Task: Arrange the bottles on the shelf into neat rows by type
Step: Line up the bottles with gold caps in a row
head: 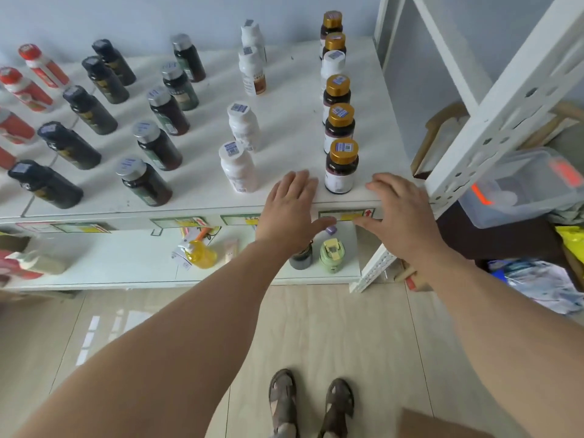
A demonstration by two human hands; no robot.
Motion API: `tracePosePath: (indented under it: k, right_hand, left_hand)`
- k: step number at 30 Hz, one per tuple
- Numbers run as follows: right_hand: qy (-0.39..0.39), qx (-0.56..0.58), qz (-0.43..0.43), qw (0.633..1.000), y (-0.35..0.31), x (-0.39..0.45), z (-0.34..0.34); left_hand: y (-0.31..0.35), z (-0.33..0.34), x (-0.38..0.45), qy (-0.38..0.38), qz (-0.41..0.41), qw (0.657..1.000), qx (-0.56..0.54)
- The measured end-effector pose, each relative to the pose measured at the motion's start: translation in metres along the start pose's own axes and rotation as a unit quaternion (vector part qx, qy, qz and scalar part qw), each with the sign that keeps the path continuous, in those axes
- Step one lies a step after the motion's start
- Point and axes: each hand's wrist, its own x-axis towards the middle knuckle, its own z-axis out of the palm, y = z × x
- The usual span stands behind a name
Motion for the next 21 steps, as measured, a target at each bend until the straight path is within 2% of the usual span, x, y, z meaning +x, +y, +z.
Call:
tracePosePath:
  k: [5, 21]
  right_hand:
    - [0.041, -0.009, -0.018, 0.999, 0.0037, -0.0010, 0.0080]
    - [0.001, -0.008, -0.002, 1.000, -0.0001, -0.0008, -0.0007]
  left_hand:
    - [-0.0013, 0.0051, 0.0005, 0.022, -0.005, 0.999, -0.024]
    - [0.0009, -0.0008, 0.0014, -0.003, -0.027, 0.999, -0.037]
